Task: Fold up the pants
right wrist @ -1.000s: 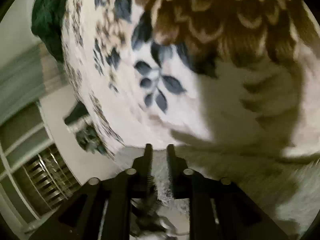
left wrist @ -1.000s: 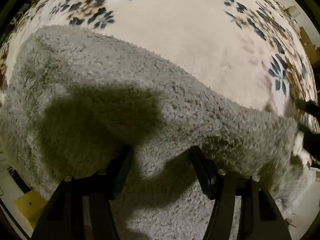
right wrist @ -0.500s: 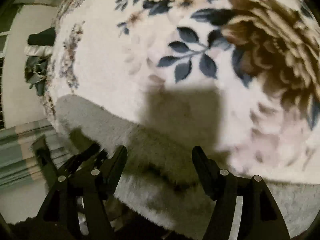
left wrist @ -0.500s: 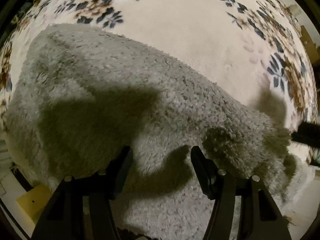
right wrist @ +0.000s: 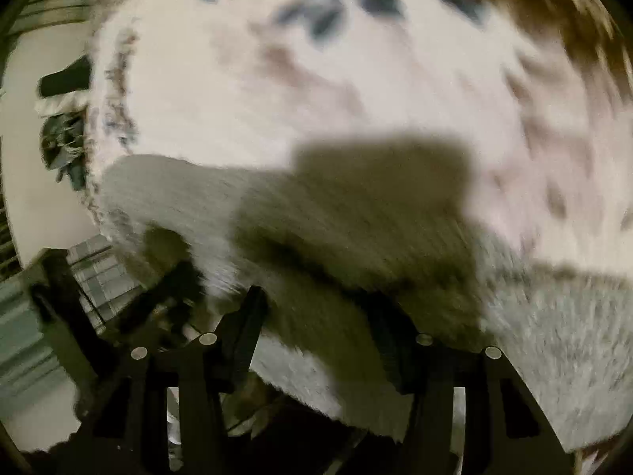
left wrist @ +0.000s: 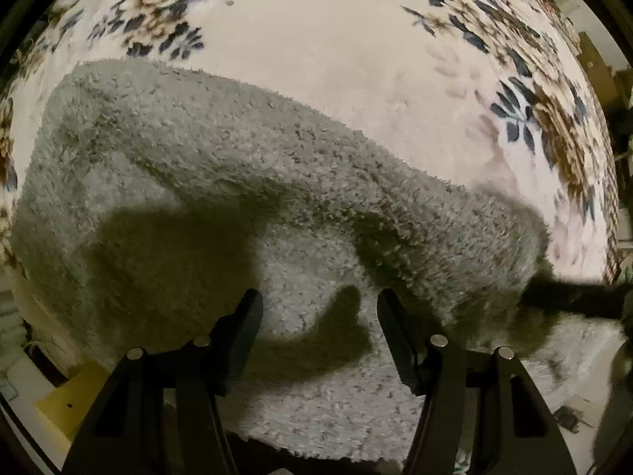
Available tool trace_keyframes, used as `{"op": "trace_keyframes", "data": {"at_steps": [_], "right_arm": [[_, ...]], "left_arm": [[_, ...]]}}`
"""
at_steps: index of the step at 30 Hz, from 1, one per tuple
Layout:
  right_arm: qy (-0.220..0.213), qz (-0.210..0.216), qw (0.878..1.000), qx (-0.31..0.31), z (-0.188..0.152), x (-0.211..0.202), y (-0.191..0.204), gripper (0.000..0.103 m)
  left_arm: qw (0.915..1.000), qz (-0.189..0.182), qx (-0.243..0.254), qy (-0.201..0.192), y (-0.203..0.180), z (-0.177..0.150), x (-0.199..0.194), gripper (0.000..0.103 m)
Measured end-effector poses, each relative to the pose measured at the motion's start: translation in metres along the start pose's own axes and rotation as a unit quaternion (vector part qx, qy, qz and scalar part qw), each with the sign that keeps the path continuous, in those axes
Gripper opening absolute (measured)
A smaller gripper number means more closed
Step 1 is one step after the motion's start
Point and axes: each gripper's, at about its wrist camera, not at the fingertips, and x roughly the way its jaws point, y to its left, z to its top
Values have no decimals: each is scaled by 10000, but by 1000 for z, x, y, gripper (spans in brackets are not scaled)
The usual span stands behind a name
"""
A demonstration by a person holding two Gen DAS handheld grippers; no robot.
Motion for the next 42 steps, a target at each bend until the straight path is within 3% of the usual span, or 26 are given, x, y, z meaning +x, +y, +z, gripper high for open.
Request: {"op": "trace_keyframes", "data": {"at_steps": [2, 4, 6, 9, 11, 13, 15, 18, 20, 22, 24, 26, 29, 32, 34, 37, 39, 41, 42], "right_arm": [[-109, 401, 9987, -295, 3, -6, 12, 62], [-126, 338, 9979, -543, 10, -2, 18, 70], [3, 229, 9985, -498, 21, 15, 13, 70], [151, 498, 9980, -372, 34, 38, 9, 72], [200, 1262, 9915, -252, 37, 51, 10, 74], [400, 2342, 9712, 170, 43, 57, -1, 74], [632, 2619, 9623, 382, 47, 65, -15, 74], [623, 2055, 9761, 324, 47, 69, -19, 69], [778, 1744, 9816, 21, 45, 76, 0, 71], [963, 1864, 9773, -291, 42, 81, 24, 70], [899, 2195, 9712, -213, 42, 76, 31, 51], [589, 2276, 9719, 61, 45, 64, 23, 24], [93, 2503, 9660, 637, 50, 38, -10, 15], [-397, 2203, 9710, 835, 64, 3, -36, 12], [-571, 1881, 9770, 830, 64, -17, -47, 12], [-262, 1426, 9890, 307, 57, -31, -38, 14], [-138, 908, 9956, -202, 42, -44, -25, 33], [-302, 311, 9966, -700, 27, -59, -13, 64], [-312, 27, 9950, -953, 20, -62, -9, 68]], "left_arm": [[10000, 97, 5, -11, 1, -2, 5, 58], [9999, 154, -39, -32, 4, -4, 13, 58], [9998, 195, -52, -10, 3, -5, 21, 58], [9997, 222, -33, -53, 0, -10, 23, 58], [9997, 215, -28, -80, 0, -13, 24, 58], [9997, 204, -18, -89, 4, -18, 27, 58], [9998, 168, -37, -101, 0, -19, 34, 58], [9998, 155, -35, -113, 1, -24, 34, 58], [9998, 173, -34, -110, 3, -20, 36, 58], [9998, 169, -62, -105, 2, -18, 39, 58], [9998, 130, -86, -95, 2, -17, 41, 58], [9999, 79, -96, -89, 0, -11, 43, 58], [9999, 18, -58, -108, 2, -13, 43, 58], [9999, 27, -28, -118, 5, -14, 43, 58], [9999, 76, -25, -107, 4, -15, 42, 58], [9999, 32, -93, -71, 1, -15, 31, 58], [9999, -48, -85, -88, -2, -14, 21, 58], [9999, -73, -23, -116, -5, -15, 15, 58], [9999, -72, 12, -133, -7, -16, 13, 58]]}}
